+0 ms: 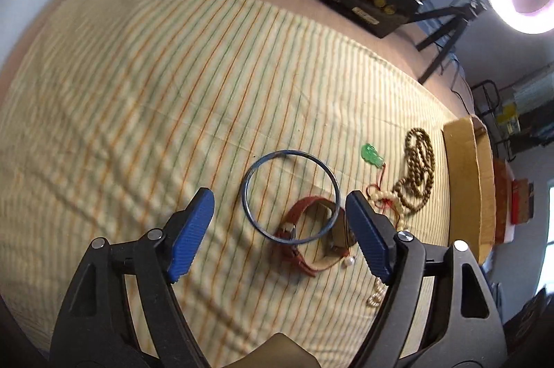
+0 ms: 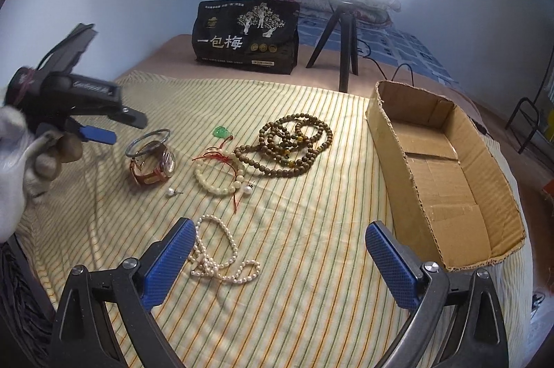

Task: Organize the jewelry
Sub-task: 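Move the left tool around the blue bangle while the right tool reaches the white pearl necklace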

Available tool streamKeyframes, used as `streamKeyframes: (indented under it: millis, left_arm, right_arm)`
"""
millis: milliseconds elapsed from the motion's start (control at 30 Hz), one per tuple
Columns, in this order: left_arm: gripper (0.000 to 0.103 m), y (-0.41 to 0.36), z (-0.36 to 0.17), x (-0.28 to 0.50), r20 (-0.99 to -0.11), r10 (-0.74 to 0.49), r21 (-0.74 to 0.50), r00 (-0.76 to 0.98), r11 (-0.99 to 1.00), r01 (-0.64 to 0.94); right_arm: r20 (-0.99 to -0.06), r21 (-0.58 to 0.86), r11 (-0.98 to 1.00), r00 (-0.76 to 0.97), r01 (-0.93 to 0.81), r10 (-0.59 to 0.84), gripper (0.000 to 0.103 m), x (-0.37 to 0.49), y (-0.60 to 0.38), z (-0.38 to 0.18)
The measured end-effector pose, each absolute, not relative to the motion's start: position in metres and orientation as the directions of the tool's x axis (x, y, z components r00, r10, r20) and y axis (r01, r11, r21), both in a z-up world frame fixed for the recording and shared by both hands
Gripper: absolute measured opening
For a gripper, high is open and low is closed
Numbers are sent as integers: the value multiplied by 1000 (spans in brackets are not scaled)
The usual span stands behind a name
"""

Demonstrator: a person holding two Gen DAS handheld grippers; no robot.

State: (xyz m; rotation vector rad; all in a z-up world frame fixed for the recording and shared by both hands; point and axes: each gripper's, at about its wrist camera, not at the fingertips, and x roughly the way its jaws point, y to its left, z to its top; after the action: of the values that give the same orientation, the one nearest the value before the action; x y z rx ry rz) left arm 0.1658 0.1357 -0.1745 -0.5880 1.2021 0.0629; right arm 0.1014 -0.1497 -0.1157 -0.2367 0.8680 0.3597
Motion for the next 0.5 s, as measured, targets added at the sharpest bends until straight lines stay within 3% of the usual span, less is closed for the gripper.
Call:
streamKeyframes:
  millis: [167, 500]
  left_arm:
    - [81, 137, -181, 176, -884, -288, -429, 367, 814, -393]
    - [84, 118, -191, 196, -915, -232, -366, 331, 822, -436]
  right_arm:
    - [-784, -83, 901, 586, -426, 204, 100, 100, -143, -121]
    - [-795, -95, 874, 565, -477, 221, 99, 101, -132, -128]
